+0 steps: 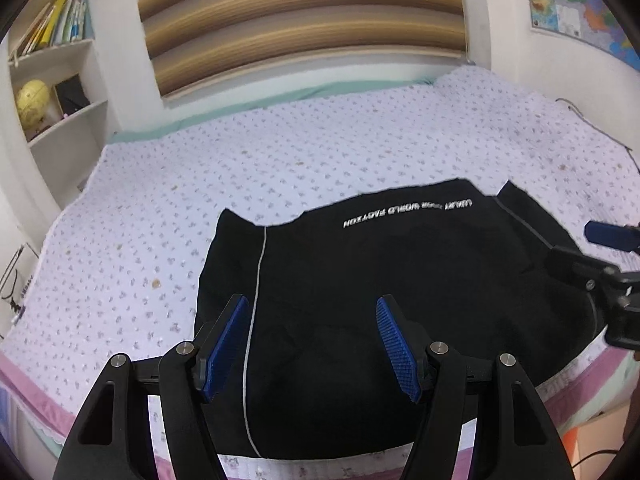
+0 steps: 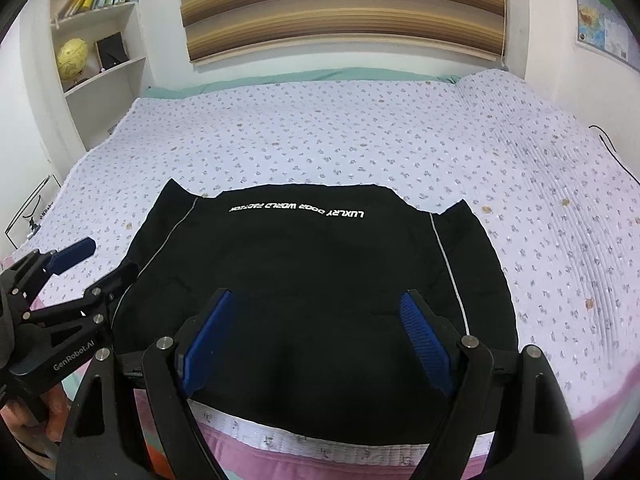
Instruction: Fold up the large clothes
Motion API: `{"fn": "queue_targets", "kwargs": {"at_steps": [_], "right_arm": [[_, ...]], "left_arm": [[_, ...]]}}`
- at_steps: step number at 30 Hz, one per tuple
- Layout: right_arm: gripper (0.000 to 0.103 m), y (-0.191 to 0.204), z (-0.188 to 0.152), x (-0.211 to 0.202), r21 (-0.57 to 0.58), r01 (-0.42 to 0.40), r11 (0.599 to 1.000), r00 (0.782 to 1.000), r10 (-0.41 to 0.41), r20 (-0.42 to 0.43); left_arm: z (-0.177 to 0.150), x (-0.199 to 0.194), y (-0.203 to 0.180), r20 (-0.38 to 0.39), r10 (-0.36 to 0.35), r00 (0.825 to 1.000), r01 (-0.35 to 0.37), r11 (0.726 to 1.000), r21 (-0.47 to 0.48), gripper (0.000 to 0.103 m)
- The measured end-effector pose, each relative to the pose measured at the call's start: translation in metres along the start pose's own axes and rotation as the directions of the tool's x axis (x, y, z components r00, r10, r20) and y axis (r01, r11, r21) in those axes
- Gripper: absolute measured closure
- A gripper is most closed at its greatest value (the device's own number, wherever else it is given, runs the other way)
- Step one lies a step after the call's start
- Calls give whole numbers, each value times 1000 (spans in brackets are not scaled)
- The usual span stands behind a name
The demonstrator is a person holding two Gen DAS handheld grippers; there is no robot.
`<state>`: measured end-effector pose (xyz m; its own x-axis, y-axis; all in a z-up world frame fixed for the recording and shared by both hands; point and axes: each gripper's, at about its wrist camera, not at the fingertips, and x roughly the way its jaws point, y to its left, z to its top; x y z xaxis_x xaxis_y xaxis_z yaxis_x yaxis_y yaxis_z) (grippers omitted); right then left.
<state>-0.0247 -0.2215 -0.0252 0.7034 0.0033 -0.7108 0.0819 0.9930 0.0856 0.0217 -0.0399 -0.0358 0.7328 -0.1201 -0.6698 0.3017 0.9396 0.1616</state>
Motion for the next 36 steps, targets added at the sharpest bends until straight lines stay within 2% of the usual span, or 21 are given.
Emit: {"fn": "queue_targets", "kwargs": {"at_steps": [36], "right_arm": [[17,4,-3,17,-18,4,1000,999,-4,-50]], "left_arm": [[-2,10,9,-23,-12,1000,11,999,-30,36]]}}
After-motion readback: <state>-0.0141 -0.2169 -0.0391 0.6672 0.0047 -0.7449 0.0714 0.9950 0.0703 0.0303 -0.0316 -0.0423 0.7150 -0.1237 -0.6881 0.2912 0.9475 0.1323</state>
